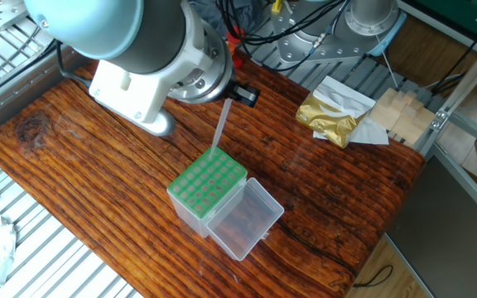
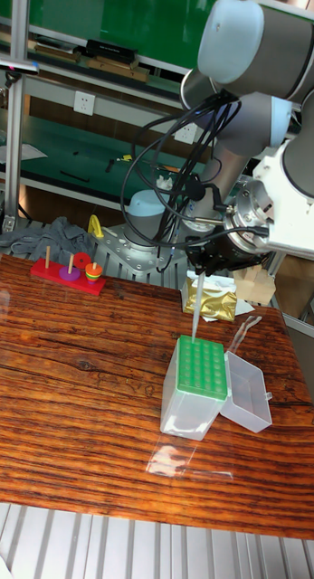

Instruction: Insert a large pipette tip into the holder for large pipette tips

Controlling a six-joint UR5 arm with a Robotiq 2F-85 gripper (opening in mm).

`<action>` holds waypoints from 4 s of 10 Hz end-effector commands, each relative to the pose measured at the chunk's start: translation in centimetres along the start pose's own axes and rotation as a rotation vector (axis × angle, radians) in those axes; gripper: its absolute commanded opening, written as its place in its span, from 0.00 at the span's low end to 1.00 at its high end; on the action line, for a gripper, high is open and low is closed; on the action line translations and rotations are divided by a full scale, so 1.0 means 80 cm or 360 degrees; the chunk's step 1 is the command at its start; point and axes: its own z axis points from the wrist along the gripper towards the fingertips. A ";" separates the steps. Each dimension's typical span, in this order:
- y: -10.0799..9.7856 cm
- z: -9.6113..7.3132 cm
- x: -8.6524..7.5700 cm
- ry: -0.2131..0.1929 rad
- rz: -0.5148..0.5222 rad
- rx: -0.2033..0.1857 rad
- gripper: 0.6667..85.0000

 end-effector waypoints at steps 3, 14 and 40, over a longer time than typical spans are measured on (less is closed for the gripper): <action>0.016 0.002 -0.005 -0.0003 -0.0010 -0.0047 0.00; 0.016 0.013 0.001 0.0022 -0.0039 -0.0092 0.00; 0.037 0.016 -0.001 -0.0033 0.0075 -0.0165 0.00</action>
